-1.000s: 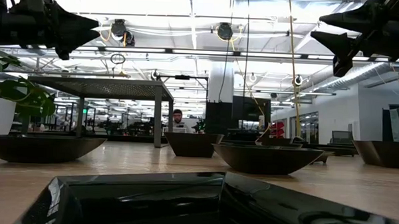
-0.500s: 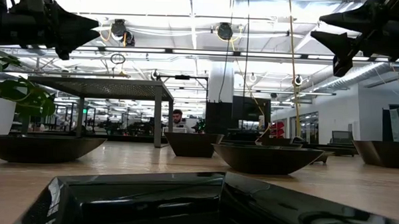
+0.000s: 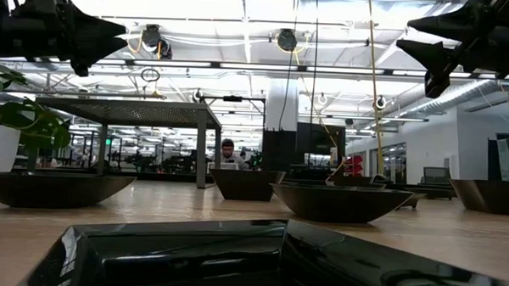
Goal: Pick & Place Mini shaped plates
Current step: Put the square plate on the shelf
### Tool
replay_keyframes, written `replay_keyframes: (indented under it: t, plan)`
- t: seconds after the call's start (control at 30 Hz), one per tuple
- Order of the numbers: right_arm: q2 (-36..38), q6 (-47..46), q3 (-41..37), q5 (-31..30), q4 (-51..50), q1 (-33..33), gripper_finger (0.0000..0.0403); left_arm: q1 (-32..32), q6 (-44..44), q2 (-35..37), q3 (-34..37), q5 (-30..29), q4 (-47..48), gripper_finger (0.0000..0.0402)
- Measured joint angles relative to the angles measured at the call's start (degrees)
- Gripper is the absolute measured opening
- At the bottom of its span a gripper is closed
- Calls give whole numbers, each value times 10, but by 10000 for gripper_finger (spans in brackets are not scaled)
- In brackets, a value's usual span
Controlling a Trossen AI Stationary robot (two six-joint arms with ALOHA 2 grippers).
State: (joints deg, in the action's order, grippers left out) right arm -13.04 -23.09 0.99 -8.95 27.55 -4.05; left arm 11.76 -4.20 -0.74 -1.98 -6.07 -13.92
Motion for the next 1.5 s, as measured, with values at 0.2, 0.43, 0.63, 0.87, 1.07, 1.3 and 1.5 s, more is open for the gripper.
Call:
replay_keyframes:
  t: [0.2, 0.43, 0.63, 0.87, 1.07, 1.3, 1.5]
  plan:
    - [0, 0, 0, 0, 0, 0, 144, 0, -24, 0, 0, 0, -18, 179]
    - [0, 0, 0, 0, 0, 0, 144, 0, -22, 0, 0, 0, -60, 179]
    - [0, 0, 0, 0, 0, 0, 144, 0, -67, 0, 0, 5, -92, 179]
    - [0, 0, 0, 0, 0, 0, 144, 0, -69, 0, 0, 9, -124, 180]
    - [0, 0, 0, 0, 0, 0, 144, 0, -106, 0, 0, 2, -170, 179]
    - [0, 0, 0, 0, 0, 0, 144, 0, -124, -4, -7, 21, -176, 179]
    - [0, 0, 0, 0, 0, 0, 144, 0, -144, -26, -69, 48, -116, 179]
